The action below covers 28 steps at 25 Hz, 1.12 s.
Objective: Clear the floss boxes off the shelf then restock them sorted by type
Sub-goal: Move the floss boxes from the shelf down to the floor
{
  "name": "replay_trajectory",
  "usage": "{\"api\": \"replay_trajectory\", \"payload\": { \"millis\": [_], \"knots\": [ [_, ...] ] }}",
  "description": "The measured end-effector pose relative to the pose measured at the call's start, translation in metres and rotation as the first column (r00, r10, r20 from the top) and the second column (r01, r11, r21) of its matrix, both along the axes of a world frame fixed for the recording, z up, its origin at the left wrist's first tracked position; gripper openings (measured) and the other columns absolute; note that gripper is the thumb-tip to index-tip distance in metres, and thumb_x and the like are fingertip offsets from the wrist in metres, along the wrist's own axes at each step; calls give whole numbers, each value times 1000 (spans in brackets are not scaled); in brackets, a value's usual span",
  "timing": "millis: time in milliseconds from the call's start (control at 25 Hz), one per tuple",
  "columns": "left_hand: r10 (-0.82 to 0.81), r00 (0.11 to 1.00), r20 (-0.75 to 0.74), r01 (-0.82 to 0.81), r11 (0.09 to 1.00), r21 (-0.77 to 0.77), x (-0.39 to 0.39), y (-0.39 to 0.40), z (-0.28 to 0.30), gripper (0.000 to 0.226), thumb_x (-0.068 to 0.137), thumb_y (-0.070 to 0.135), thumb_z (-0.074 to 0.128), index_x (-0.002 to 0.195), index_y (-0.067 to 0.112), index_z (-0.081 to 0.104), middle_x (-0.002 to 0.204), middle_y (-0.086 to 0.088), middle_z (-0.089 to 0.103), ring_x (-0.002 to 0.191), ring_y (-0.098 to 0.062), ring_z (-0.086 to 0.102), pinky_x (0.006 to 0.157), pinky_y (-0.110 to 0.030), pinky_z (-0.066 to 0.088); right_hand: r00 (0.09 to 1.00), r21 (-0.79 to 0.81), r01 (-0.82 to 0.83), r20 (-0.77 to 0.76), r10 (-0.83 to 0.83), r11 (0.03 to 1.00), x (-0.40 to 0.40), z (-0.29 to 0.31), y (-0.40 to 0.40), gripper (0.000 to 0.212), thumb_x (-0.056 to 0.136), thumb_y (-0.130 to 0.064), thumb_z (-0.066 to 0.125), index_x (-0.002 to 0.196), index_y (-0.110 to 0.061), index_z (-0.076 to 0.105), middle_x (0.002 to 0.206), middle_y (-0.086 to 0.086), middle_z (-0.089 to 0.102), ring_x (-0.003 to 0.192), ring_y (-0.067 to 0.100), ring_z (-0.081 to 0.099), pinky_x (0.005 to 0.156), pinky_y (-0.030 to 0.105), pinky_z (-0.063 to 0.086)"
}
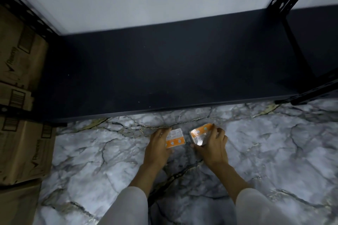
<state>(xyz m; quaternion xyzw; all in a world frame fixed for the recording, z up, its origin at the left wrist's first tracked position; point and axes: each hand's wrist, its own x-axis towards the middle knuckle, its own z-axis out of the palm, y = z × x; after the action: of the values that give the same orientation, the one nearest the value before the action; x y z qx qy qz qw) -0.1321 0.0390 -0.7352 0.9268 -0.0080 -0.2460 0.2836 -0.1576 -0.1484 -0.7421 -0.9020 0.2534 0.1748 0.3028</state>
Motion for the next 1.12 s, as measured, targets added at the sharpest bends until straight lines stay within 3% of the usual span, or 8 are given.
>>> {"api": "replay_trajectory", "payload": {
  "millis": [80,240,400,560,800,1000,1120],
  "knots": [
    [1,1000,-4,-1,1000,18,0,0,10,66,86,19,66,145,27,37,144,8,39,131,-14,37,102,-31,41,999,-34,-42,-17,42,999,-2,8,-2,96,75,-41,75,145,-5,20,143,15,27,129,31,27,103,39,36],
    [32,999,13,-33,998,58,6,0,54,39,93,27,55,131,26,50,132,4,48,117,-19,50,93,-38,47,990,-92,-142,7,144,985,1,43,-8,55,87,-23,61,137,-10,40,142,11,36,131,27,33,104,34,37],
    [33,999,40,-36,996,87,15,-3,117,20,93,29,51,110,29,62,116,6,61,106,-17,60,88,-35,50,987,-86,-161,-1,161,983,11,110,-10,30,91,-11,51,119,-11,56,124,10,56,112,29,54,89,37,48],
    [23,991,135,-38,994,105,12,-10,210,18,94,30,49,104,32,63,108,11,66,101,-17,62,85,-33,51,977,-89,-187,90,194,978,11,205,-12,21,91,-16,45,107,-12,58,108,13,63,98,35,59,77,35,49],
    [-26,928,373,-17,994,111,-7,-6,368,20,93,31,49,109,32,62,109,11,66,103,-20,61,88,-33,46,915,-200,-262,260,309,944,-8,363,-7,19,91,-24,48,102,-18,62,105,5,63,96,29,61,72,31,42],
    [-36,789,613,-14,997,76,-18,7,494,25,96,30,45,117,28,57,113,10,65,100,-15,61,75,-28,41,793,-264,-281,477,378,923,-15,490,10,18,92,-25,47,102,-19,61,99,1,66,85,21,61,70,31,46],
    [-31,659,752,-30,997,67,-17,15,558,24,96,31,45,116,26,58,113,11,64,100,-14,61,75,-28,43,675,-322,-257,615,408,911,-10,557,26,17,93,-26,46,101,-20,60,93,-1,66,79,20,60,67,30,46]
  ]
}}
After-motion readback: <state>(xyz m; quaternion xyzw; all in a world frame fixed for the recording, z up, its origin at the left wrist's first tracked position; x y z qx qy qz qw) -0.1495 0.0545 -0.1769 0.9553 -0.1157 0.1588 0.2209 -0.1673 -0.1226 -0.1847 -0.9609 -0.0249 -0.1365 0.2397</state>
